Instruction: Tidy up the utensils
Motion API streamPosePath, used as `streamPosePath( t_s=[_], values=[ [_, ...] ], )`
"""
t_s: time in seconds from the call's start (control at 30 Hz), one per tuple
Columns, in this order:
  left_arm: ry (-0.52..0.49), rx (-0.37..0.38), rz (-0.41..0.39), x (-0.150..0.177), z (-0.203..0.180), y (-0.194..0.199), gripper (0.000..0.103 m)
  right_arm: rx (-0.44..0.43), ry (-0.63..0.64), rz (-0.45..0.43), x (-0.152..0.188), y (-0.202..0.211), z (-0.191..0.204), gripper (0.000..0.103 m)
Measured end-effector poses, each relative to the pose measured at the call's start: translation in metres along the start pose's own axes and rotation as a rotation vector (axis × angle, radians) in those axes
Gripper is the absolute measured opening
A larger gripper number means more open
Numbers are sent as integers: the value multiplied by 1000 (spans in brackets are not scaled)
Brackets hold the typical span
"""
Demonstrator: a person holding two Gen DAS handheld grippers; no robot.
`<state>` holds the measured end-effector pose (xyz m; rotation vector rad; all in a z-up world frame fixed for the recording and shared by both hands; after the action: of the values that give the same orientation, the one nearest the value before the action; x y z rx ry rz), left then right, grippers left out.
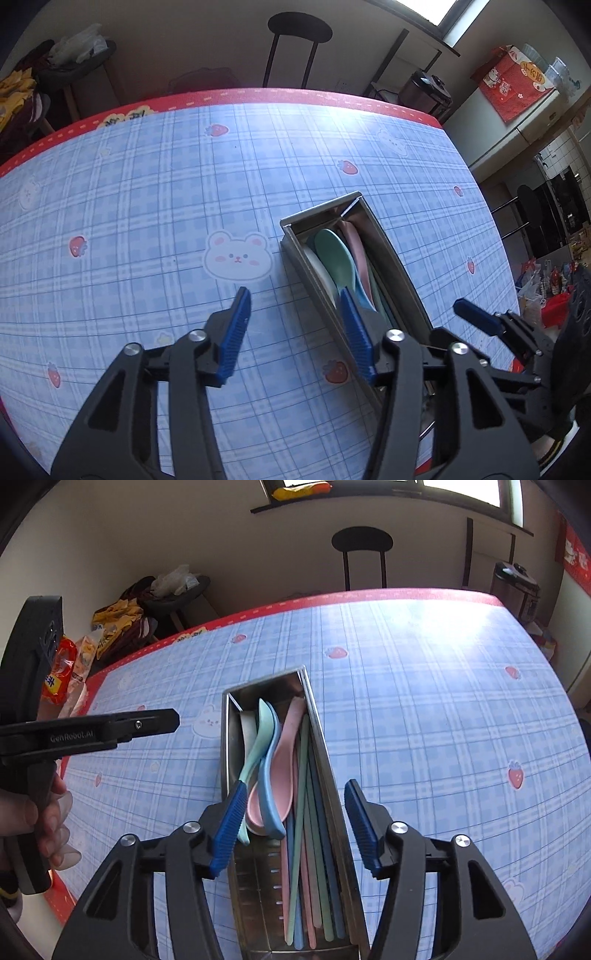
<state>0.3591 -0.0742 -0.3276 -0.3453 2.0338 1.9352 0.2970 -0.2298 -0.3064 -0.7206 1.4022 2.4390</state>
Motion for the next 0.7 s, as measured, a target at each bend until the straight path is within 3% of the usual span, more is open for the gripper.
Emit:
streamPosePath(
  t_s=[0.07,0.13,0.23,0.43,0.6,0.7],
  values=[
    [-28,-29,-64,-2,5,24,76,18,29,-35,-9,21,8,77],
    [-47,-66,-140,-3,10,52,90,28,62,-67,-17,43,19,86],
    [-59,-101,-238,-2,19,97,96,37,108,-105,-28,74,37,97],
    [-9,-173,-374,14,50,183,97,35,186,-187,-35,135,78,97],
    [-7,-319,-447,42,70,239,97,33,217,-251,-23,178,109,97],
    [8,-306,-490,60,78,267,97,35,229,-281,-12,197,124,97]
  ],
)
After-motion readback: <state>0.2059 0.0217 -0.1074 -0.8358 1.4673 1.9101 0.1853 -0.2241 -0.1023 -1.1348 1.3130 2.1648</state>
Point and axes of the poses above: each gripper's, at about its wrist camera, not at the fingertips, and y roughly against the way its jaws point, z to its left, x to its underside, the point moved 7 cm from there along -y, roughly the way its jaws point, and after that the axes turned 13 degrees about -x, right-handed, at the moved point
